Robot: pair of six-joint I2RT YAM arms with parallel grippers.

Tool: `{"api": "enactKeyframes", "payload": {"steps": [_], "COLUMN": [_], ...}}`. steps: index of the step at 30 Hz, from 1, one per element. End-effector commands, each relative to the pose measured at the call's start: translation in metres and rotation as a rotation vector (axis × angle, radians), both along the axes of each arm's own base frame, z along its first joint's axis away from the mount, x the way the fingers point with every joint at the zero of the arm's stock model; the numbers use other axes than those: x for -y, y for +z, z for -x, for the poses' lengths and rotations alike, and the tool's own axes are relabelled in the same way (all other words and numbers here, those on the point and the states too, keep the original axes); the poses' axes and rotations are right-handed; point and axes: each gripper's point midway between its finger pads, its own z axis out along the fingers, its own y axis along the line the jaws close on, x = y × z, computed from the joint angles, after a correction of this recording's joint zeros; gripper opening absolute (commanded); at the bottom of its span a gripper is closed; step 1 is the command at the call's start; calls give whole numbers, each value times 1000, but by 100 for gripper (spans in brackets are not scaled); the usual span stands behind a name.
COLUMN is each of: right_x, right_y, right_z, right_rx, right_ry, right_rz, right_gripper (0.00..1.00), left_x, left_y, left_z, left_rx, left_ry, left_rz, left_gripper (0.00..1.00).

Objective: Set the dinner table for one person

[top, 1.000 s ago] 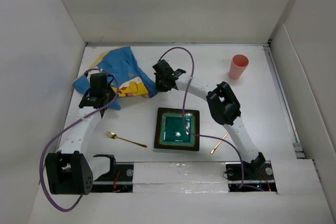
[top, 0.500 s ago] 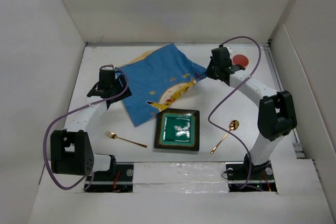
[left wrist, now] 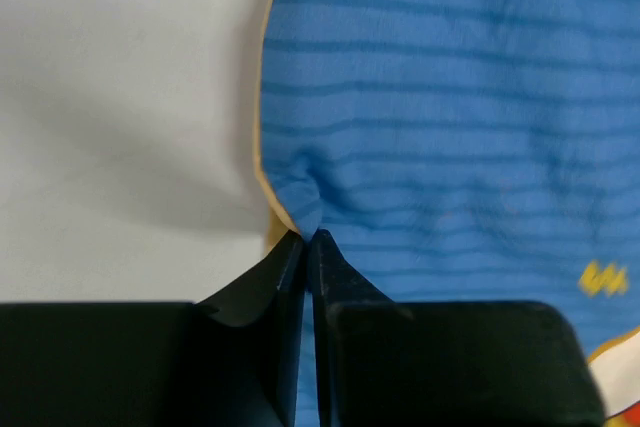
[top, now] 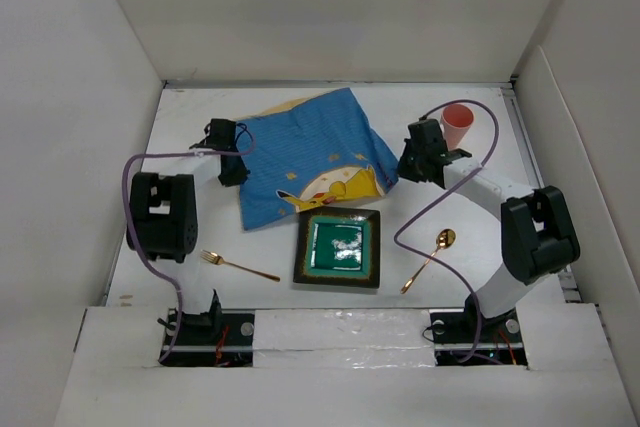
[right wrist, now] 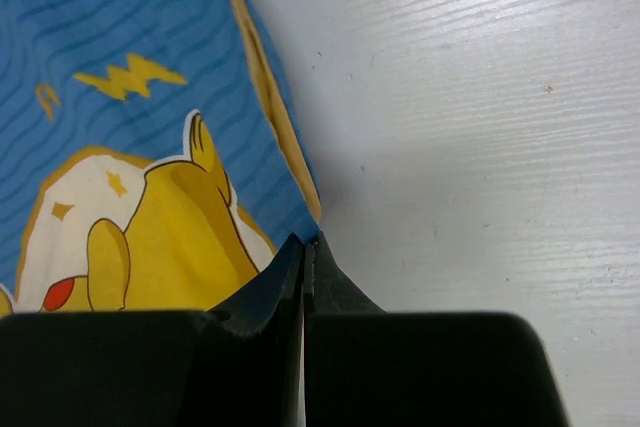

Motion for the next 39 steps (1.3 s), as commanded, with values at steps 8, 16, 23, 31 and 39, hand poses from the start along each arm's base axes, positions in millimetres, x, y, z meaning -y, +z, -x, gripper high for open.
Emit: {"api": "enactKeyframes", "payload": {"steps": [8, 16, 23, 31, 39], "right_x": [-6, 9, 14, 29, 16], "right_y": [19, 6, 2, 12, 5], "right_z": [11, 29, 29, 39, 49], "right_rx": [43, 17, 3, -5, -41], "right_ry": [-6, -66, -80, -121, -101], "right_rz": [-93, -123, -135, -113, -208], "right_gripper": [0, 0, 12, 61, 64], "left_x": [17, -2, 14, 25, 11], "left_y": [52, 87, 71, 46, 28], "left_z": [-125, -65, 40, 69, 51], "left_rx": [187, 228, 176, 135, 151], "left_ry": [32, 39, 90, 201, 326], "left_rz": [64, 40, 214, 349, 314], "left_gripper": [0, 45, 45, 48, 53]}}
